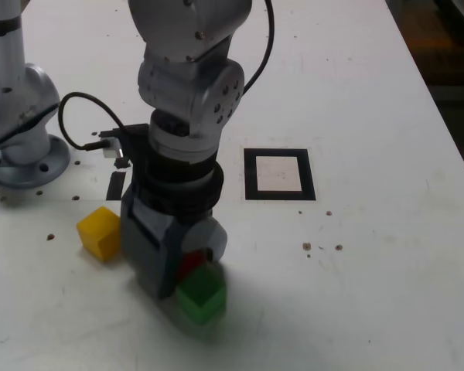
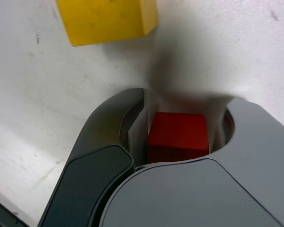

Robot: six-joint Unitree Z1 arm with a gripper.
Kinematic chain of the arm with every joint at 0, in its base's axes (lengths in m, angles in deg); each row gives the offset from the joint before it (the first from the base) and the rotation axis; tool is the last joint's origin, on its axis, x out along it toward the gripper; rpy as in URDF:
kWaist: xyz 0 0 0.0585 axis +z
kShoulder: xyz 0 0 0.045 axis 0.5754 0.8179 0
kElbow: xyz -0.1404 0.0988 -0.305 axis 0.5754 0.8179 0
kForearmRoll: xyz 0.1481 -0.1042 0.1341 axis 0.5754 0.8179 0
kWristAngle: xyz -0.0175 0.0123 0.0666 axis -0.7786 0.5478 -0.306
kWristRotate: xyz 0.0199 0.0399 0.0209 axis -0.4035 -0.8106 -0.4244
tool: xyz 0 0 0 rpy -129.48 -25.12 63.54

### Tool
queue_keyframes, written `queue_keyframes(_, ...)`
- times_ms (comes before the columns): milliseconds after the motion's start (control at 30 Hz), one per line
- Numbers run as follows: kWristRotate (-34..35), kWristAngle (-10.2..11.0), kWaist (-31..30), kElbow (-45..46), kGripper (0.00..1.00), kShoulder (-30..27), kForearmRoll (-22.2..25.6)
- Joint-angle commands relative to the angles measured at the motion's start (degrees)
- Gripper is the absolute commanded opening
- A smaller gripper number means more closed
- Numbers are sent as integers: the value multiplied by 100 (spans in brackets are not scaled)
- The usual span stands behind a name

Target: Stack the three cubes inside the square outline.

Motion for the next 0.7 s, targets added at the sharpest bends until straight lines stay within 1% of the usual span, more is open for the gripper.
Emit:
queue_keyframes(0, -12, 72, -5, 1, 32, -2, 5)
queue_keyframes(200, -142, 196, -5, -7, 31, -155, 71)
queue_keyframes(300, -291, 267, -5, -118, 30, -300, 269)
queue_keyframes(400, -464, 443, 20, -451, 29, -388, 760)
queue_keyframes(500, -844, 761, 126, -977, 29, -411, 1519)
queue_keyframes(600, -1660, 1092, 378, -1484, 29, -403, 2198)
queue_keyframes(667, -2376, 1239, 605, -1710, 29, -391, 2516)
